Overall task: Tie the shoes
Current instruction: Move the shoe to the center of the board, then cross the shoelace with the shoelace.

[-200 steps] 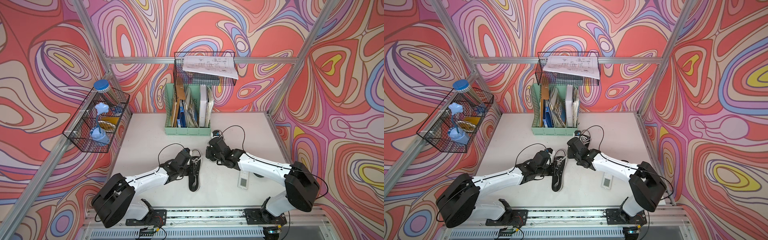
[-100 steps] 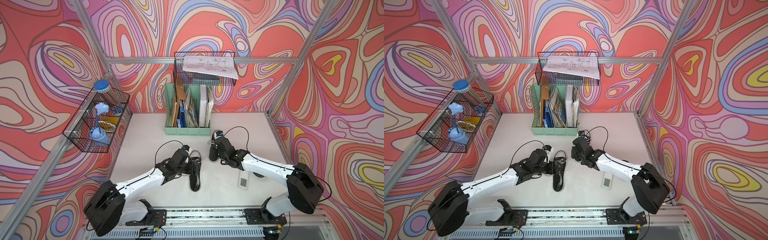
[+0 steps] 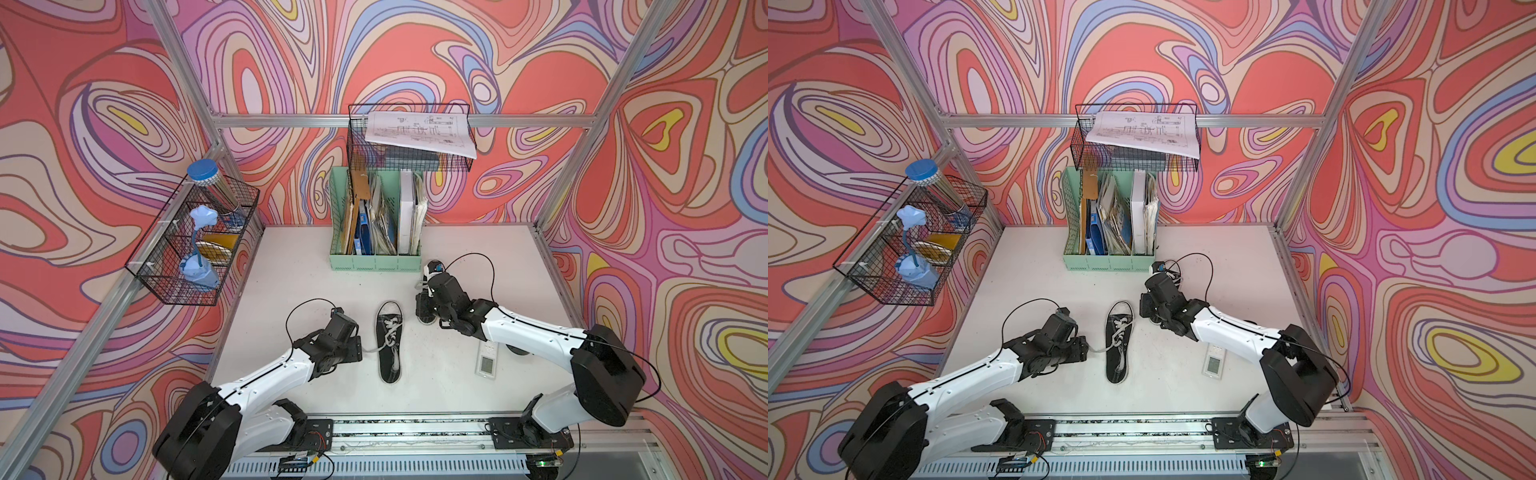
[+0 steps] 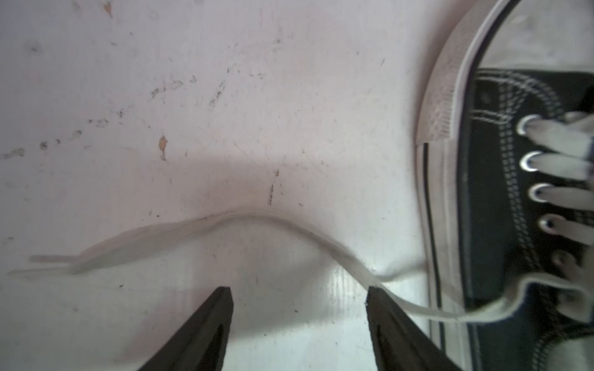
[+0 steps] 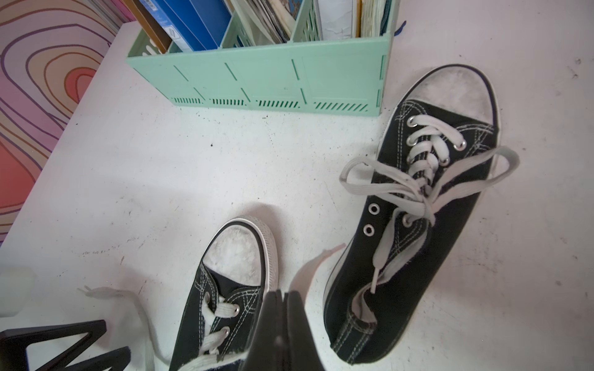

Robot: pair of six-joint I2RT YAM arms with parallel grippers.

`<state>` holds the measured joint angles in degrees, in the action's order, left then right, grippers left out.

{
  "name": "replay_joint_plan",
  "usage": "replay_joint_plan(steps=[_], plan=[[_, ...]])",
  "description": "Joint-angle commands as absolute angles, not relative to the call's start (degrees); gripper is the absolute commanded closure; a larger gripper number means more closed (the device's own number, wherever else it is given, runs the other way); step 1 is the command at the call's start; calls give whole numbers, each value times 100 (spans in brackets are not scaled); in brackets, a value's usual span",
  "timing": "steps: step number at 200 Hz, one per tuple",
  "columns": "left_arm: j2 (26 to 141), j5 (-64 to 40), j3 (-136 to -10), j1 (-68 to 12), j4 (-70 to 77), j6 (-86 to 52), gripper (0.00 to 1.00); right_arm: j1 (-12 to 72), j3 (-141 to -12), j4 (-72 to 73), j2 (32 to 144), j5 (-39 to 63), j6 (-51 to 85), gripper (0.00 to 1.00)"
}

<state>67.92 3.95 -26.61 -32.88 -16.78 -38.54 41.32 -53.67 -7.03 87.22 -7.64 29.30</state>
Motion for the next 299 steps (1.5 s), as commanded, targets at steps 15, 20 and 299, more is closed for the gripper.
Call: replay_joint_plan(steps=[15,20,299], plan=[[7372,568,-2854,-3256,-1206,-3915,32,4113,-5481,-667,8865,-592,2805,100],[7418,600,-2847,-3261,-1153,-3915,31,4113,-5469,-664,8862,-587,2821,100],[5598,1347,-3374,-2909,-1570,-2852,100,4110,-6013,-150,7970,128,1960,100]])
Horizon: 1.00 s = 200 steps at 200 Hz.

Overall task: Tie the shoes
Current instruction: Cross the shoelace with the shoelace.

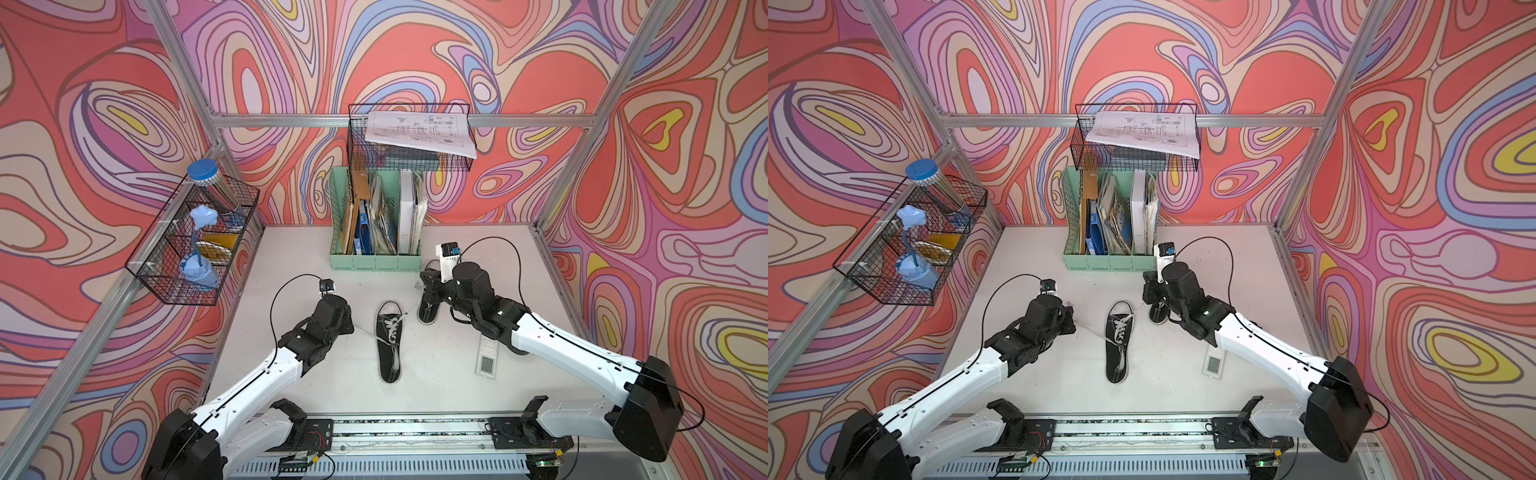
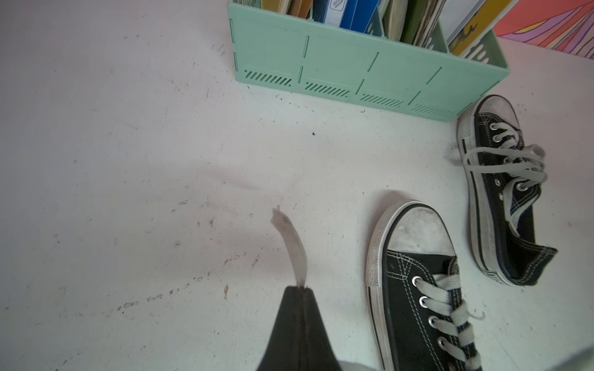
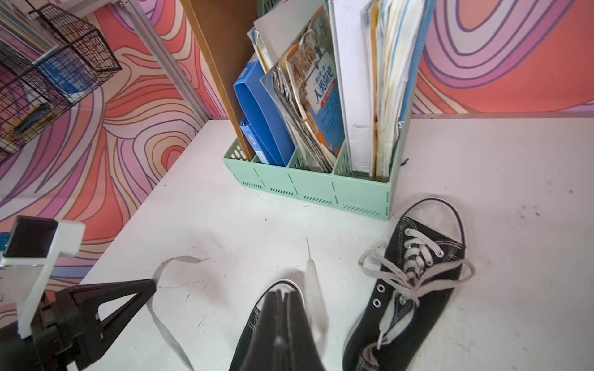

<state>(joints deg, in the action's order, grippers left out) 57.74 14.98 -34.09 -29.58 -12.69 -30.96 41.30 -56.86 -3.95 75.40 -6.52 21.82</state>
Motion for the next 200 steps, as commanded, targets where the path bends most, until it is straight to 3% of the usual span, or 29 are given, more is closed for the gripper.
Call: replay_joint_plan(steps=[1,37,72,85,109,159,200], plan=[[5589,1333,-3361,-2914,-1563,-2845,100,4112,-6025,-146,7993,165,1956,100],[5390,959,-2753,-2910,-1000,-2815,100,4131,-6593,-177,9080,1469,2184,100],[5427,811,-2641,-2909,-1025,-2840,100,4131,-6957,-1701,9531,-192,2228,100],[5436,792,-2594,-2914,-970,-2825,100,4131,-7093,-2239,9758,-685,2261,91],[5482,741,-2610,-2910,-967,-2823,100,4137,-7294,-2658,10243,-692,2412,78],[5539,677,-2628,-2909,-958,-2812,100,4092,-7416,-2795,10962,-837,2629,77],[5555,698,-2619,-2916,-958,-2802,100,3969,-7221,-2932,10964,-1055,2727,70]])
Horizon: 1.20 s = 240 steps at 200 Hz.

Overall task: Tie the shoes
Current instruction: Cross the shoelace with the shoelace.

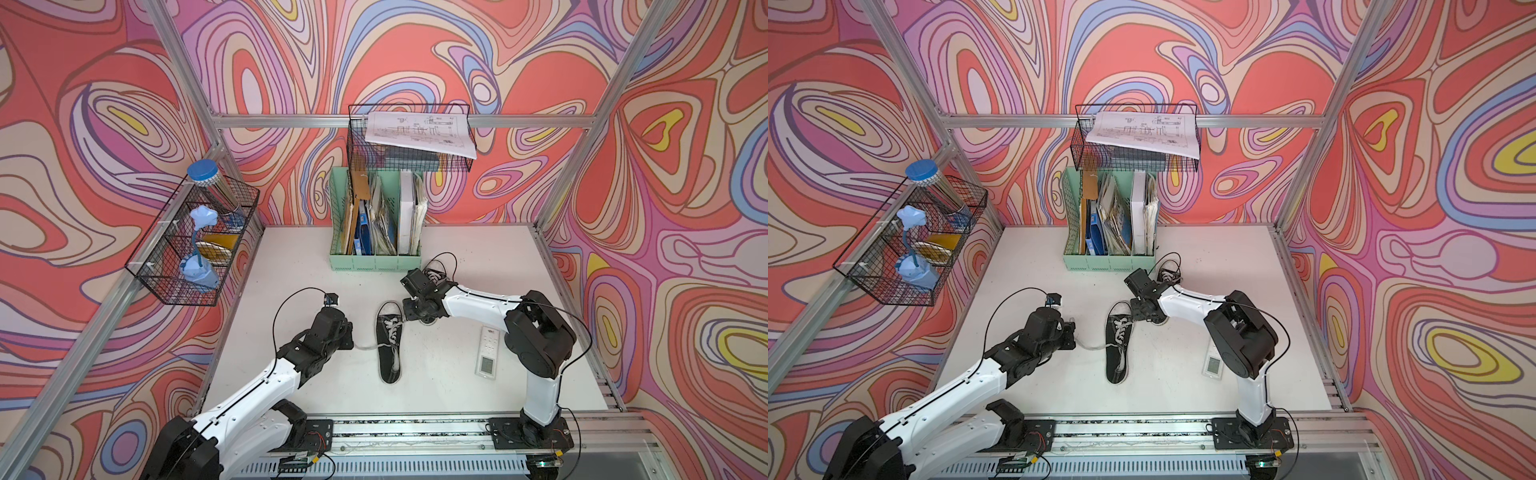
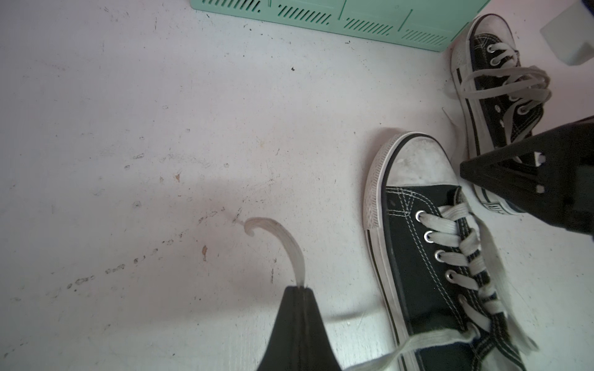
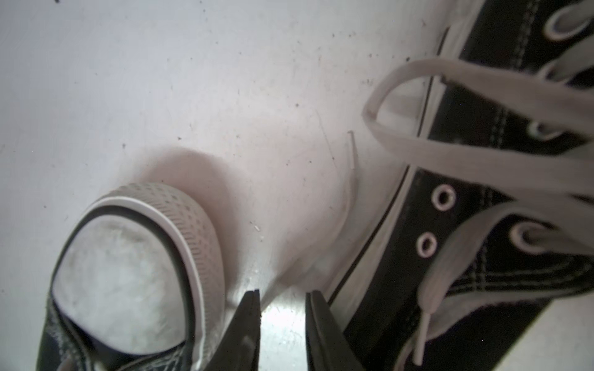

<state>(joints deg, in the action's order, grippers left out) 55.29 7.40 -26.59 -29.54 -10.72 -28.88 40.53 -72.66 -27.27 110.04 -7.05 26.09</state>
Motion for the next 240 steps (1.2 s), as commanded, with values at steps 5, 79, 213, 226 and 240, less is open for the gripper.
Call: replay_joint_plan(steps=[5,79,213,226,240], plan=[[5552,686,-2620,-2914,-965,-2803,100,3956,-7221,-2960,10966,-1076,2726,69],[5582,693,-2617,-2909,-958,-2794,100,3902,-7573,-2748,11369,-788,2786,62],[5293,744,-2529,-2906,-993,-2812,100,3898,-7218,-1315,9796,-849,1890,100],[5220,707,-2465,-2906,-881,-2803,100,3909,-7314,-1299,9686,-289,1848,100],[5116,624,-2376,-2904,-727,-2767,100,3948,-7481,-1319,9739,327,1857,100]])
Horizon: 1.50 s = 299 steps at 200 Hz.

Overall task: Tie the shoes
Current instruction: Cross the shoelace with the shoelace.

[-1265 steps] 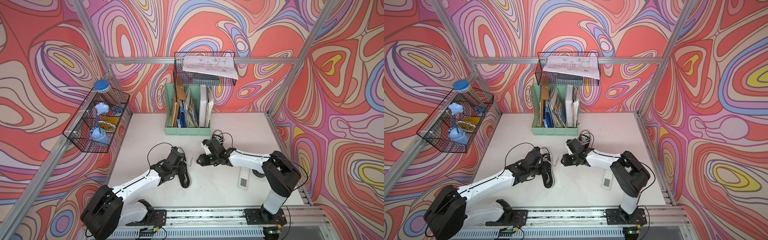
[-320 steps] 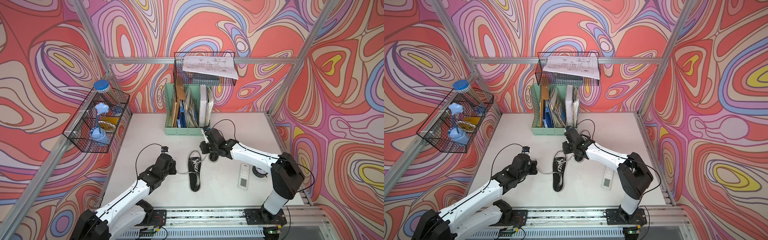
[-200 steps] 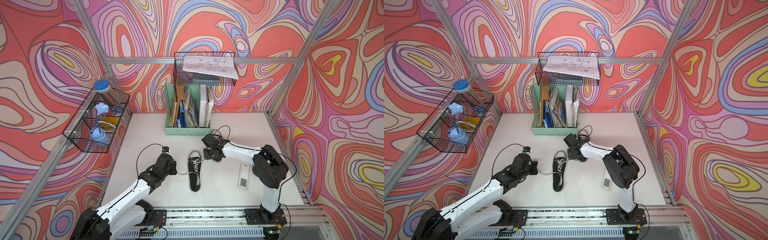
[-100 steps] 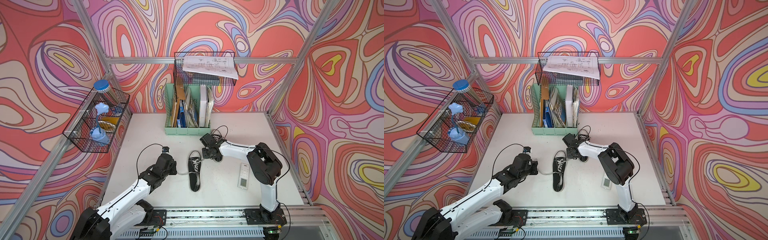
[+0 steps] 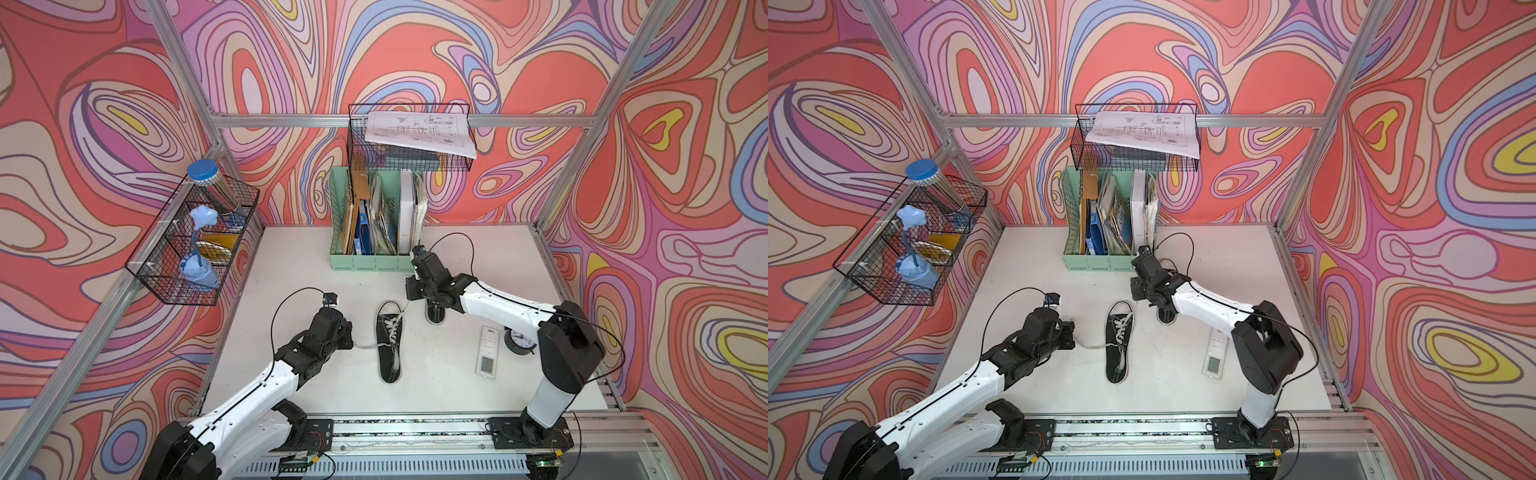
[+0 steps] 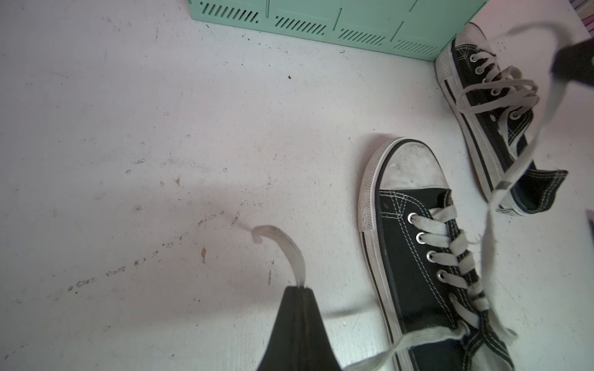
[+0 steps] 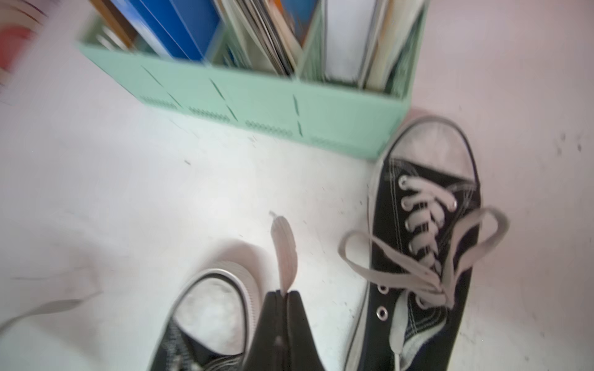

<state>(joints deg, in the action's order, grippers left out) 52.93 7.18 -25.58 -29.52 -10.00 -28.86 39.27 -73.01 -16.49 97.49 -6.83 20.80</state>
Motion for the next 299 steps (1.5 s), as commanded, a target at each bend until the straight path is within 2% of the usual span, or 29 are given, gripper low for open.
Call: replay_joint_plan(steps=[1,45,105,115,146,169,225,271,299], plan=[[5107,615,-2370,-2902,-719,-2763,100,3951,-7489,-1319,9747,365,1856,100],[4401,448,-1998,-2897,-315,-2577,100,4194,-7816,-1131,10406,2003,2240,100],[3301,518,-1459,-2901,-71,-2619,100,4574,-8453,-1326,11773,2789,2912,100],[3279,486,-1463,-2905,-100,-2599,100,4579,-8481,-1315,11926,2929,2980,94],[3576,194,-1634,-2901,-134,-2509,100,4562,-8490,-1376,11915,2968,2931,73],[3895,-28,-1802,-2906,-111,-2383,100,4483,-8508,-1463,11742,2894,2859,64],[4388,-345,-2091,-3058,-30,-1883,100,4093,-8008,-1384,10969,2702,2782,58],[5476,398,-2551,-3713,-24,-985,100,3811,-7471,-1397,10429,2431,2696,58],[6185,388,-2857,-3866,229,-718,100,3745,-7238,-1359,10313,2312,2702,58]])
